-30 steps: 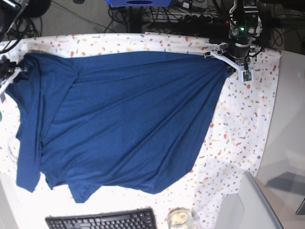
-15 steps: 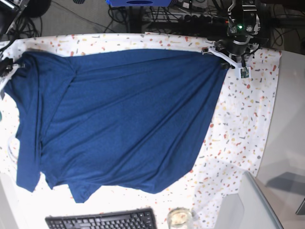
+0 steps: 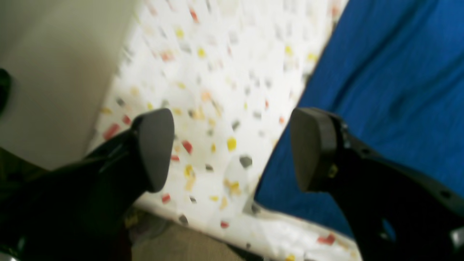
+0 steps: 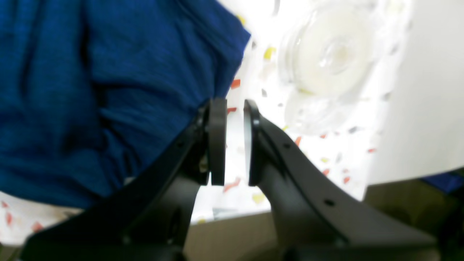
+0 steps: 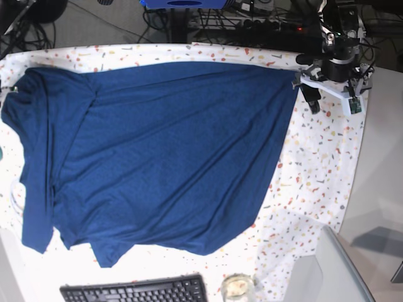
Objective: Layout the t-shirt on the table in an organized manner, then fold the t-shirt properly
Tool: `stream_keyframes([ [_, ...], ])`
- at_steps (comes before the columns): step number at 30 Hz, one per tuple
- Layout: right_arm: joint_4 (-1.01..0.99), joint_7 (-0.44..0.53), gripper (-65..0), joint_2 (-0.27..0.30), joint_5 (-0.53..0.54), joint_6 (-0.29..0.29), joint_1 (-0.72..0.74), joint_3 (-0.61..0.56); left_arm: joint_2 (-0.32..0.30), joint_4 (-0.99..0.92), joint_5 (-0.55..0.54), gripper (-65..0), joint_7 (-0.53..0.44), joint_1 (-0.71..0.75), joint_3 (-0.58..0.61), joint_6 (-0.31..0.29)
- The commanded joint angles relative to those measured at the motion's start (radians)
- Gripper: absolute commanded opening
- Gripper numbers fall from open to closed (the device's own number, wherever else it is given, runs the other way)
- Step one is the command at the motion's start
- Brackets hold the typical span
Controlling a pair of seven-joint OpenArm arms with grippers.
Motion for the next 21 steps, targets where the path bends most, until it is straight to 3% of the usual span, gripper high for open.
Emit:
stream_keyframes([
  [1,0.048,0.016,-57.0,0.013,0.004,0.001,0.008,0.006,-0.006,0.016,0.0,-16.9,-0.013,-0.002,-0.014,0.006],
  [5,0.071,0.021,-56.6,-0.011,0.005,0.001,0.06,-0.003,-0.006,0.002,-0.001,-17.3,-0.013,-0.015,-0.015,0.006],
  [7,0.037,0.021,-53.3,-0.02,0.005,0.001,0.108,-0.061,-0.006,-0.02,-0.001,-19.3,-0.013,-0.018,-0.015,0.006],
  [10,-0.03,0.022,-39.9,-0.02,0.005,0.001,0.186,-0.13,-0.006,-0.064,-0.003,-35.7,-0.013,-0.018,-0.034,0.006],
  [13,-0.127,0.031,-26.1,-0.02,0.004,0.001,0.272,-0.175,-0.005,-0.103,-0.003,-65.0,-0.015,-0.018,-0.07,0.006],
  [18,-0.288,0.16,-25.2,-0.02,0.002,0.001,0.333,-0.215,-0.005,-0.139,-0.003,-65.0,-0.015,-0.007,-0.124,0.003],
  [21,-0.328,0.18,-25.1,-0.02,0.002,0.001,0.343,-0.221,-0.006,-0.149,-0.003,-65.0,-0.015,0.03,-0.12,0.002],
])
